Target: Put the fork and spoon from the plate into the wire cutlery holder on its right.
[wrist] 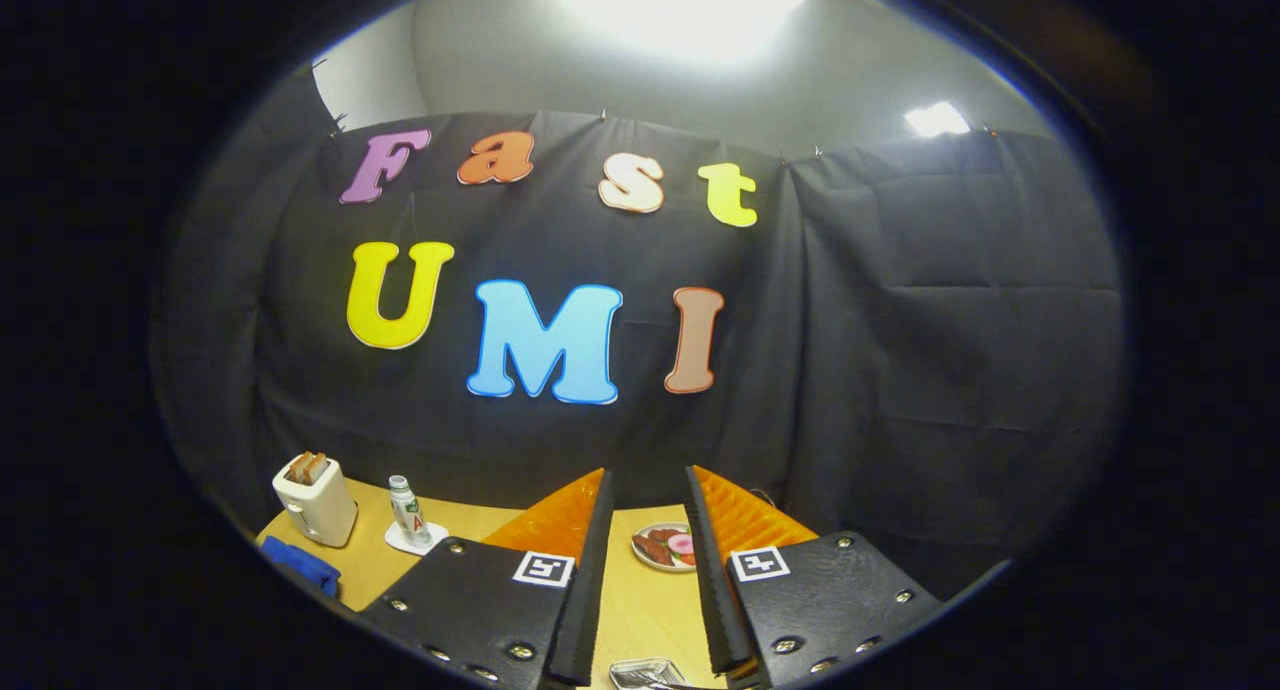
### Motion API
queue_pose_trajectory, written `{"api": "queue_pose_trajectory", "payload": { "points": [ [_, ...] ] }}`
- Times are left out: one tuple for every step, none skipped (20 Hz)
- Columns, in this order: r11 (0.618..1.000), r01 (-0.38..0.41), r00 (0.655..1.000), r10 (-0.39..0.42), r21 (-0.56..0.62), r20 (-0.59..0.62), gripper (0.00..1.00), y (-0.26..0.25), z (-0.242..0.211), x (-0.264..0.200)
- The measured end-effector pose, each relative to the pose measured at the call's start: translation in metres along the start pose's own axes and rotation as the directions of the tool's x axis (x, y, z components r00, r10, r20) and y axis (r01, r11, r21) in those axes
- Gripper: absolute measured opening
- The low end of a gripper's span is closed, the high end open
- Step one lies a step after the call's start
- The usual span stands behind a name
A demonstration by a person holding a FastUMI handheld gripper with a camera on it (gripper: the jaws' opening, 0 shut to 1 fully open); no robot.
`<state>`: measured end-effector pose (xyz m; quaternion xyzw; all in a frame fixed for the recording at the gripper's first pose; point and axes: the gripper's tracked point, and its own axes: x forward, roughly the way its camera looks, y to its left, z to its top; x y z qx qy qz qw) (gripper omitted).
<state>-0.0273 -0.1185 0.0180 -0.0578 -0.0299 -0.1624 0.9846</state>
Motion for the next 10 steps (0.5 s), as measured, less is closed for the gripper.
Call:
{"api": "queue_pose_trajectory", "payload": {
  "points": [
    [1.000, -0.006, 1.000, 0.006, -0.003, 0.012, 0.43, 0.004, 0.004, -0.001],
    [1.000, -0.015, 1.000, 0.015, 0.001, 0.014, 0.43, 0.006, 0.005, -0.002],
    [1.000, -0.021, 1.000, 0.021, 0.009, 0.014, 0.43, 0.009, 0.005, -0.003],
    [0.999, -0.026, 1.000, 0.026, 0.020, 0.015, 0.43, 0.013, 0.005, 0.000],
    [0.999, -0.029, 0.999, 0.028, 0.029, 0.020, 0.43, 0.016, 0.006, 0.003],
    [0.999, -0.026, 0.999, 0.026, 0.030, 0.029, 0.43, 0.016, 0.007, 0.005],
    [0.999, -0.023, 0.999, 0.022, 0.025, 0.039, 0.43, 0.015, 0.010, 0.006],
    [1.000, -0.023, 0.998, 0.022, 0.018, 0.052, 0.43, 0.017, 0.013, 0.007],
    [0.999, -0.032, 0.997, 0.031, 0.013, 0.065, 0.43, 0.020, 0.018, 0.008],
    [0.999, -0.043, 0.997, 0.043, 0.009, 0.071, 0.43, 0.026, 0.021, 0.010]
  ]
}}
